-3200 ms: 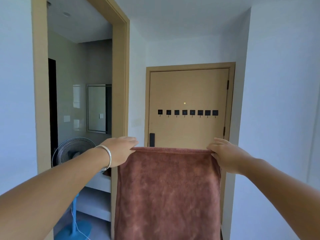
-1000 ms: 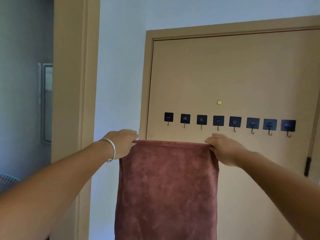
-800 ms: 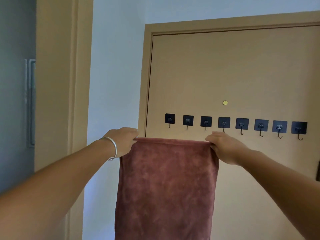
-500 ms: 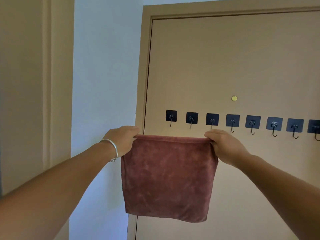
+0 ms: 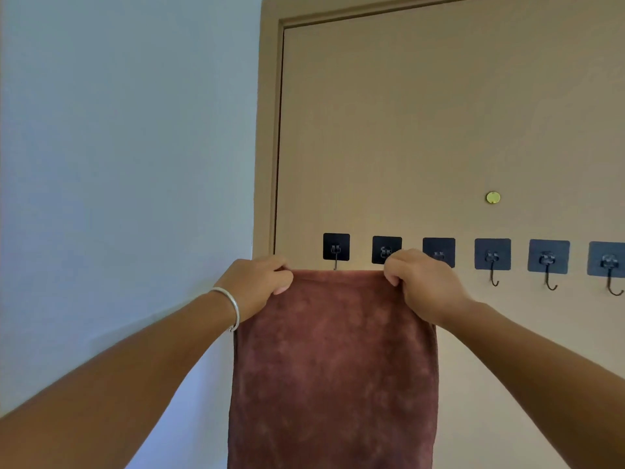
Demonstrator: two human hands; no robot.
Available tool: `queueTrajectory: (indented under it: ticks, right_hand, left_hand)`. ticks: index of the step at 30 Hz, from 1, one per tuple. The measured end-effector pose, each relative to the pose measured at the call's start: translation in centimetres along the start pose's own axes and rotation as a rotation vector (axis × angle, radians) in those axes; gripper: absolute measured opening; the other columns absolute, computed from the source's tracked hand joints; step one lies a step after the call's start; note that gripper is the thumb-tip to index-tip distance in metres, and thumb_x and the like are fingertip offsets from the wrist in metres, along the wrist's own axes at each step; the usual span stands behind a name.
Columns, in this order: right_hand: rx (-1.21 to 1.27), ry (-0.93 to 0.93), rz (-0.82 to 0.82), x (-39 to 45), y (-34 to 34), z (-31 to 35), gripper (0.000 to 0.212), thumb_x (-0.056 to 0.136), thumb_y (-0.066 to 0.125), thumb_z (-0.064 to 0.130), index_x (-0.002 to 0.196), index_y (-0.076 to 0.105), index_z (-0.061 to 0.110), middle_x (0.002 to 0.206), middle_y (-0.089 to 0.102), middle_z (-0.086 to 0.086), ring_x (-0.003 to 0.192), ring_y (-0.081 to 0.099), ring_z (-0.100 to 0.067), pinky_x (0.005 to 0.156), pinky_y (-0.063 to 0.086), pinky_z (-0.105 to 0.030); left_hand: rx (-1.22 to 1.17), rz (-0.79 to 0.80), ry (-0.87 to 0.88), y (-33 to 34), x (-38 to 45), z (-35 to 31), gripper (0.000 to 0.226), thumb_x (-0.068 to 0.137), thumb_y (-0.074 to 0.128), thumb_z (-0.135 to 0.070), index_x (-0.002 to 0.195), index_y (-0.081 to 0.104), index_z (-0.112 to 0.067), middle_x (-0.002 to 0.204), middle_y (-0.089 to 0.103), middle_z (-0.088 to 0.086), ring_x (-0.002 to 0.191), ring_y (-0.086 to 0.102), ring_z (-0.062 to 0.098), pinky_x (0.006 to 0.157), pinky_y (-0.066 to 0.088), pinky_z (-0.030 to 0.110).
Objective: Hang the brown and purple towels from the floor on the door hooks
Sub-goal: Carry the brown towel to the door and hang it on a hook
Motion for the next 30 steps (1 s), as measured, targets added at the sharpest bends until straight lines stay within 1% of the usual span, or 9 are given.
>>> queueTrajectory:
  ticks: [3,6,9,11,14,18,25,28,30]
  right_hand:
    - [-0.062,-0.098,0.119,1.2,2.7,-1.0,0.041,0.07,0.051,-0.008,0.086,0.056,0.029,0.108,0.056,0.014,0.104,0.047,-0.013,0.07,0.042,-0.03]
    - [-0.142,-0.147,0.196,2.3,5.6,-1.5,0.045,0.085,0.054,0.003,0.117,0.056,0.035,0.118,0.053,0.008,0.108,0.048,-0.018,0.078,0.044,-0.03]
    - [-0.125,-0.125,0.207,3.3,7.6,-1.4,0.045,0.091,0.051,0.014,0.13,0.047,0.038,0.109,0.051,0.003,0.1,0.048,-0.021,0.075,0.045,-0.032]
    - [-0.136,-0.097,0.224,4.1,8.7,-1.3,0.047,0.094,0.049,0.019,0.135,0.04,0.04,0.106,0.048,0.001,0.097,0.047,-0.021,0.071,0.042,-0.032]
    - [-0.19,-0.046,0.242,5.9,9.8,-1.4,0.056,0.095,0.05,0.022,0.143,0.029,0.039,0.111,0.046,-0.002,0.103,0.045,-0.023,0.069,0.036,-0.032]
    - [-0.25,0.07,0.265,8.5,10.5,-1.6,0.058,0.098,0.047,0.024,0.148,0.021,0.035,0.124,0.045,-0.005,0.113,0.044,-0.026,0.075,0.041,-0.035]
    - [-0.352,0.193,0.344,10.9,13.1,-1.7,0.049,0.098,0.044,0.017,0.145,0.03,0.021,0.131,0.045,-0.011,0.119,0.043,-0.029,0.082,0.043,-0.039]
    - [-0.363,0.19,0.337,10.3,15.1,-1.3,0.056,0.098,0.044,0.017,0.15,0.022,0.019,0.134,0.044,-0.011,0.119,0.044,-0.029,0.083,0.045,-0.039]
    - [-0.346,0.193,0.339,9.5,16.4,-1.2,0.059,0.098,0.046,0.019,0.151,0.019,0.02,0.134,0.044,-0.01,0.117,0.044,-0.029,0.082,0.046,-0.04]
  left_hand:
    - [0.049,0.071,0.013,2.5,1.6,0.3,0.031,0.094,0.034,-0.016,0.107,0.062,-0.016,0.113,0.055,0.005,0.1,0.051,0.025,0.076,0.037,0.03]
    - [-0.011,-0.013,0.007,4.3,2.1,0.4,0.056,0.077,0.009,-0.03,0.102,0.058,-0.024,0.097,0.052,-0.002,0.083,0.045,0.02,0.067,0.027,0.026]
    - [-0.031,0.05,-0.055,6.5,3.5,1.0,0.048,0.088,0.021,-0.038,0.116,0.057,-0.024,0.103,0.053,-0.001,0.09,0.049,0.02,0.073,0.036,0.028]
    - [-0.164,0.089,-0.166,7.5,4.5,1.5,0.059,0.082,0.015,-0.059,0.105,0.06,-0.028,0.089,0.052,-0.007,0.081,0.049,0.015,0.073,0.041,0.027]
    - [-0.261,-0.002,-0.227,8.1,6.7,2.2,0.043,0.089,0.029,-0.068,0.078,0.055,-0.035,0.077,0.051,-0.012,0.074,0.05,0.009,0.071,0.042,0.027]
    - [-0.184,-0.052,-0.182,8.8,9.7,2.9,0.051,0.088,0.035,-0.072,0.088,0.062,-0.029,0.085,0.06,-0.008,0.081,0.056,0.013,0.081,0.048,0.034]
    - [-0.331,0.039,-0.344,12.1,12.4,3.5,0.045,0.094,0.036,-0.059,0.117,0.06,-0.028,0.109,0.06,-0.003,0.097,0.056,0.02,0.089,0.046,0.034]
    - [-0.271,0.063,-0.224,14.1,11.9,3.2,0.056,0.097,0.048,-0.023,0.148,0.029,-0.039,0.135,0.049,-0.001,0.116,0.05,0.021,0.095,0.045,0.033]
    - [-0.294,0.088,-0.24,15.2,11.0,3.2,0.054,0.098,0.046,-0.025,0.147,0.03,-0.039,0.137,0.048,-0.002,0.115,0.05,0.019,0.096,0.046,0.033]
Point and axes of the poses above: each hand's wrist, its own x-axis towards the middle knuckle, its own y-axis out of the palm, z = x × y, the point moved 4 cm from there along x, towards the middle knuckle
